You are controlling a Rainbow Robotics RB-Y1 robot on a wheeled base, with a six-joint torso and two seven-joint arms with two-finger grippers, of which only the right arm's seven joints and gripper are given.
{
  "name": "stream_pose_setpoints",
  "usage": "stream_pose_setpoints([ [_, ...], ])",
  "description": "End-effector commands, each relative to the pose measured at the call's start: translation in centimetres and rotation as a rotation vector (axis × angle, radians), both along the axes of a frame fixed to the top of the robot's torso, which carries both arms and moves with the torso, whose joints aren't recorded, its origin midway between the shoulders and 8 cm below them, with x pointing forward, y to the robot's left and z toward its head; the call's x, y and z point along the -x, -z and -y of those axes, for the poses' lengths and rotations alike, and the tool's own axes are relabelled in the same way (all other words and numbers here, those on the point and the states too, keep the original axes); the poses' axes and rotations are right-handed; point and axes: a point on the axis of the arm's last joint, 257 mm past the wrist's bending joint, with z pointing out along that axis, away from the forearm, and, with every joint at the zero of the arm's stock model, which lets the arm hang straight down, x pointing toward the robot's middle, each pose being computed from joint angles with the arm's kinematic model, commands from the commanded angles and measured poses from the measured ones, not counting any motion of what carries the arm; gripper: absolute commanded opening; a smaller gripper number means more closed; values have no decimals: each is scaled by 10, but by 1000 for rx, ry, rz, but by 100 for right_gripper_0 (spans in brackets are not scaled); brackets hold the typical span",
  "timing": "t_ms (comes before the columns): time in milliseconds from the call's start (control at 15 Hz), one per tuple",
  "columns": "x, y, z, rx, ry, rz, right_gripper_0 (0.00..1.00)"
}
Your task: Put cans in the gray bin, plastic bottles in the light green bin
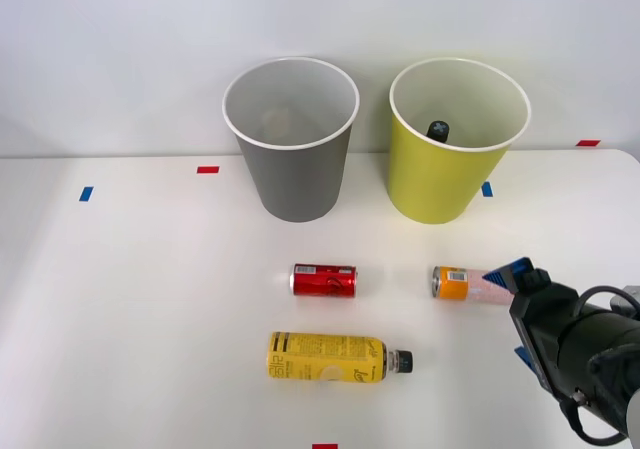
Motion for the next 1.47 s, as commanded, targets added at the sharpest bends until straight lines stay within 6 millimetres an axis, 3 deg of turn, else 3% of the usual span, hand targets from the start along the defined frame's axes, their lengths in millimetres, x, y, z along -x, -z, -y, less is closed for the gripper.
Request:
stream_pose_setpoints([
  [67,-17,-15,-6,-54,28,36,100],
  [333,-27,0,-1,-93,84,-14,100],
  [600,-19,15,8,-63,167,-172,100],
  [733,-34,22,8,-122,256,-195,100],
  [1000,-44,33,13,-206,396,-227,100],
  [1467,-69,56,19,-232,482,-281,100],
])
